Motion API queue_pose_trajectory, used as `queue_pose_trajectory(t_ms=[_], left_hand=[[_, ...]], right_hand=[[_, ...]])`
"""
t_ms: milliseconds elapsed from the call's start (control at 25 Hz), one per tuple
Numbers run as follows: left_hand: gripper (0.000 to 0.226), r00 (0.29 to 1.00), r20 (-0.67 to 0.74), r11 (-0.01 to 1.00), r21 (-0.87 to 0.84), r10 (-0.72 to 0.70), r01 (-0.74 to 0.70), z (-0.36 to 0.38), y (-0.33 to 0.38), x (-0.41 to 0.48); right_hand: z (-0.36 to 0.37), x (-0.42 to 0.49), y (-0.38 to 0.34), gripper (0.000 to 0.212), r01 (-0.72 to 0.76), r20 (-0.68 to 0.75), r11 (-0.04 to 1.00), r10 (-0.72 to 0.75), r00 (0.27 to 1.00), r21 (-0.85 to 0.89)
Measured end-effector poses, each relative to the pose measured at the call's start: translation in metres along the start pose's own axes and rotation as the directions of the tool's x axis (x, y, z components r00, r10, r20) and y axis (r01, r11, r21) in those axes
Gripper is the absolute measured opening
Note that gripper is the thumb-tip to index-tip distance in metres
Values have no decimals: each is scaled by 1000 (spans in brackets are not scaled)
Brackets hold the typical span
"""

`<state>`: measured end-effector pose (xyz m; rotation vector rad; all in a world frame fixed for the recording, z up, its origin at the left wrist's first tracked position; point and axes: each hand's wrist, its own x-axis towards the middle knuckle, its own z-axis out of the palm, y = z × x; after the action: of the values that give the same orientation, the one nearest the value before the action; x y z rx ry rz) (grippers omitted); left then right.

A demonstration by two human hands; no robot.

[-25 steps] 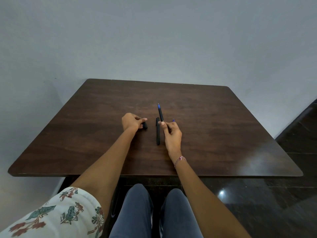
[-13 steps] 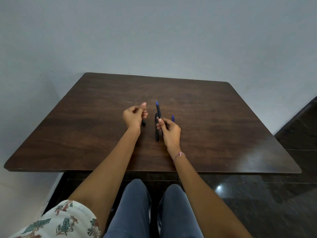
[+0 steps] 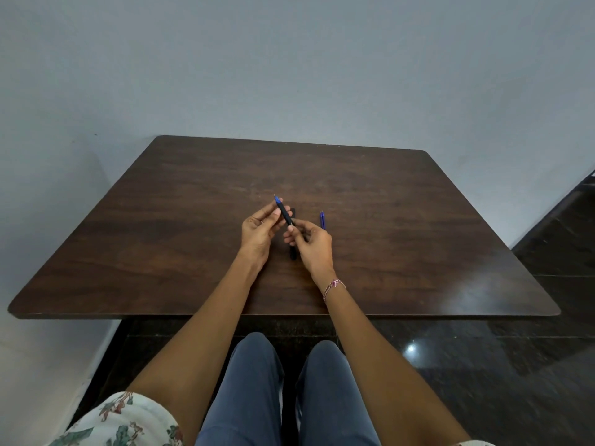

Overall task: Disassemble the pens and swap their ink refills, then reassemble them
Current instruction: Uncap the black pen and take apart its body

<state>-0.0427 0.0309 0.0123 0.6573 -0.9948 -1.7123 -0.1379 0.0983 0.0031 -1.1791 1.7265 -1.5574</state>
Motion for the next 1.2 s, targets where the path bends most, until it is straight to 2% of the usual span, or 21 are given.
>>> queue_pose_trajectory(t_ms=[400, 760, 960, 1200], left_hand=[[16, 999, -24, 995, -90, -32, 30, -6, 2, 4], [13, 993, -113, 995, -90, 20, -30, -8, -1, 7], [15, 998, -59, 994, -107, 13, -19, -9, 1, 5], [14, 1000, -7, 989, -147, 14, -15, -7, 5, 0]], right_hand=[[0, 1, 0, 23, 13, 36, 996, -10, 999, -83], [0, 3, 3, 22, 32, 12, 999, -32, 999, 10], [-2, -1, -1, 25, 71, -26, 996, -70, 997, 46], [-1, -1, -2, 24, 90, -58, 996, -92, 994, -29]])
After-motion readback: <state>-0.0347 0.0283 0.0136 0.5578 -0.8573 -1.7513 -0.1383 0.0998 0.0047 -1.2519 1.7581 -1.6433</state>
